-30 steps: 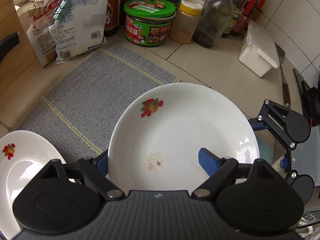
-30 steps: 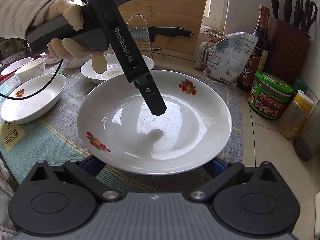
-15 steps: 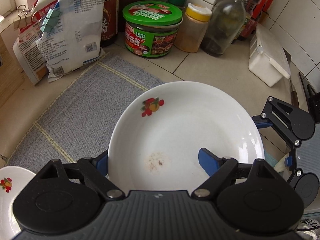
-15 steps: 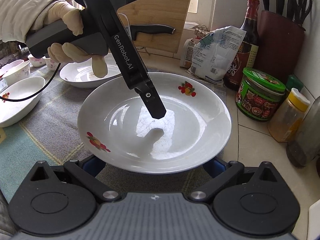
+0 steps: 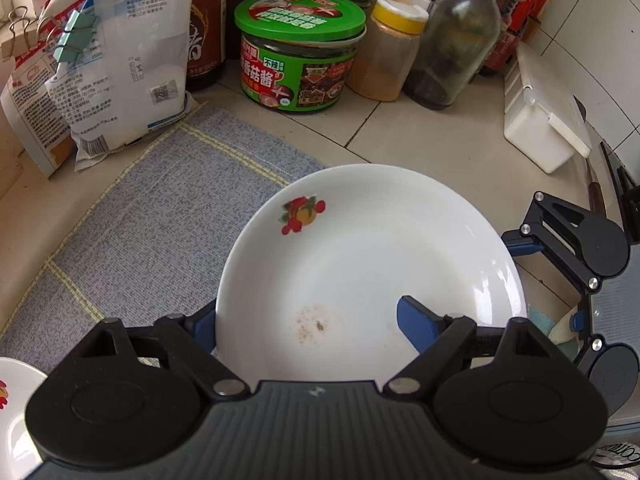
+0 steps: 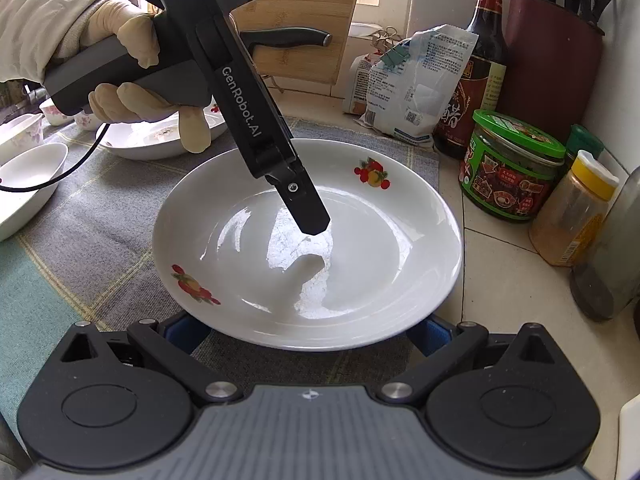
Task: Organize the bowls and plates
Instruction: 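Lift the gripped white plate with the left tool off the towel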
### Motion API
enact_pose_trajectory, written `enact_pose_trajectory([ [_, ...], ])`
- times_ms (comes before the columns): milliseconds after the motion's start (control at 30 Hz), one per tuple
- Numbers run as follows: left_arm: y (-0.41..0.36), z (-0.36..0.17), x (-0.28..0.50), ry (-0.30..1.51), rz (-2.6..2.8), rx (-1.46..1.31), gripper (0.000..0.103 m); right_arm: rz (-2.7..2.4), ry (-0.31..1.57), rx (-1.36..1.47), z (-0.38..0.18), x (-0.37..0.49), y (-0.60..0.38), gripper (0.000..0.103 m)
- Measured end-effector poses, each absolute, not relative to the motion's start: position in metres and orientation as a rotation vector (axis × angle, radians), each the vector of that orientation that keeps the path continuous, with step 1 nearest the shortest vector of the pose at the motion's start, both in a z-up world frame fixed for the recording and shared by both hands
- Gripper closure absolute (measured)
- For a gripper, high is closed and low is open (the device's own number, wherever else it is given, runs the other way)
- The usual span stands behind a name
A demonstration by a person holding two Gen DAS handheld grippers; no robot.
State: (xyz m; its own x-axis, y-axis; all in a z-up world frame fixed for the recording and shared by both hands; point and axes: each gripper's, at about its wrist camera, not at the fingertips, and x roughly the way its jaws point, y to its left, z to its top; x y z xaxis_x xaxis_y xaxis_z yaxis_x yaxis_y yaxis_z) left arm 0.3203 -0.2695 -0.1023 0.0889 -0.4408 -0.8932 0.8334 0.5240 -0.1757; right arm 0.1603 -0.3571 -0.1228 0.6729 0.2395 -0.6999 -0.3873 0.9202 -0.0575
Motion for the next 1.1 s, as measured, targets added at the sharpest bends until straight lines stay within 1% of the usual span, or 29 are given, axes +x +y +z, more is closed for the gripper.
enact_pose_trajectory([
  [800,-0.274,-0.104,0.315,1.099,-0.987,0.483,0.015,0.339,0.764,-0.231,-0.123,0.161,-0.358,0.0],
  [1100,-0.26,-0.084,0.307,1.025,-0.944,0.479,0.014,0.313,0.771,-0.22,-0.118,0.153,-0.361,0.0],
])
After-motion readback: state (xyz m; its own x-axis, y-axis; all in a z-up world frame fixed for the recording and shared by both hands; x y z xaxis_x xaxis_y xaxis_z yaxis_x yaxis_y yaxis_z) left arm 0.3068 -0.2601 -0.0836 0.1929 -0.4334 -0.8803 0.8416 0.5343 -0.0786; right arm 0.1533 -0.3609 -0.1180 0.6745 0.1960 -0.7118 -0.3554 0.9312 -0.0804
